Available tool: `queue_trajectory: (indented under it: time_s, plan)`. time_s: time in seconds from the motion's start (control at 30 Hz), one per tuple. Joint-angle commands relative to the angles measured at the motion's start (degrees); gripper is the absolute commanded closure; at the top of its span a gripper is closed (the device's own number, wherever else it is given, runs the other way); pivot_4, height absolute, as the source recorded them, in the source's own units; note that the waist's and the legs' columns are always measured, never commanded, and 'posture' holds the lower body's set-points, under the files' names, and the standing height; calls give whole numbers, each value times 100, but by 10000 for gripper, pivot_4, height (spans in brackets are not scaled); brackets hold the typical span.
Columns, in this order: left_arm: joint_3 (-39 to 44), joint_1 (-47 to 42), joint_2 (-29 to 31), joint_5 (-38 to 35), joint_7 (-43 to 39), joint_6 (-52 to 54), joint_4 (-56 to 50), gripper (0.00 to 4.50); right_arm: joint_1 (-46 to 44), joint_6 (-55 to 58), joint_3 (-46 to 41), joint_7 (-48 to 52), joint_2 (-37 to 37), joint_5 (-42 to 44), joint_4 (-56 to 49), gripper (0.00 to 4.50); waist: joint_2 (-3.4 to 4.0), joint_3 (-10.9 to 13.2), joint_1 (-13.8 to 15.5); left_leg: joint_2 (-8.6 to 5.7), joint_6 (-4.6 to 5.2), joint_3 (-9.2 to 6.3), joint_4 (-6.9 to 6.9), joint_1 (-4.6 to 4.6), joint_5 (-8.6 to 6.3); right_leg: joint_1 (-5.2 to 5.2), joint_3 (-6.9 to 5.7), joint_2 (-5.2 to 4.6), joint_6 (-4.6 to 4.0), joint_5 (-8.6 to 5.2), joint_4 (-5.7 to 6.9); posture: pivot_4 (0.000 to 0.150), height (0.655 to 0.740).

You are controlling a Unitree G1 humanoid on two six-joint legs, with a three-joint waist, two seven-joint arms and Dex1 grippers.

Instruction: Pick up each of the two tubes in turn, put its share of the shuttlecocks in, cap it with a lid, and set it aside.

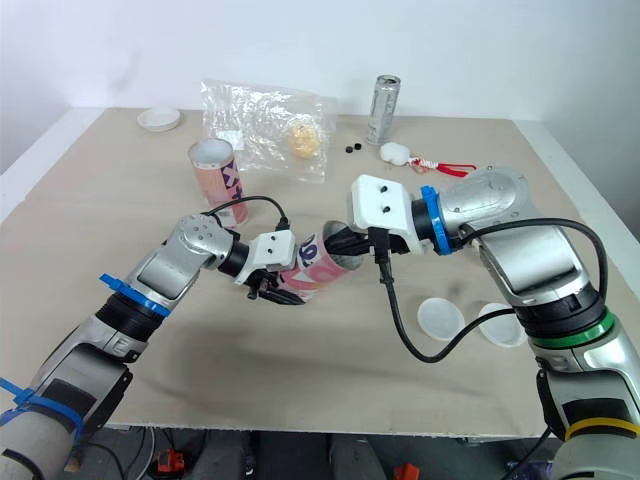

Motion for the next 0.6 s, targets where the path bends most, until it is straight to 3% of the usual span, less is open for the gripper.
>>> queue_trajectory:
  time_s: [0.03, 0.6]
  plan:
    - [29, -104, -35, -53, 10, -9, -101, 20845, -407, -406, 327, 494, 48, -421, 231, 44288, 0, 0, -2, 0, 0, 0, 0, 0, 0, 0, 0, 0, 2, 1, 0, 1500, 7400]
    - [32, -45, -138, -71, 131, 28, -177, 20845, -1059, -1234, 1273, 1543, 1246, -1561, 1698, 44288, 1, -1, -17, 2, 0, -1, 6, 14, 0, -4, -4, 4, 5, 5, 37, 1500, 7400]
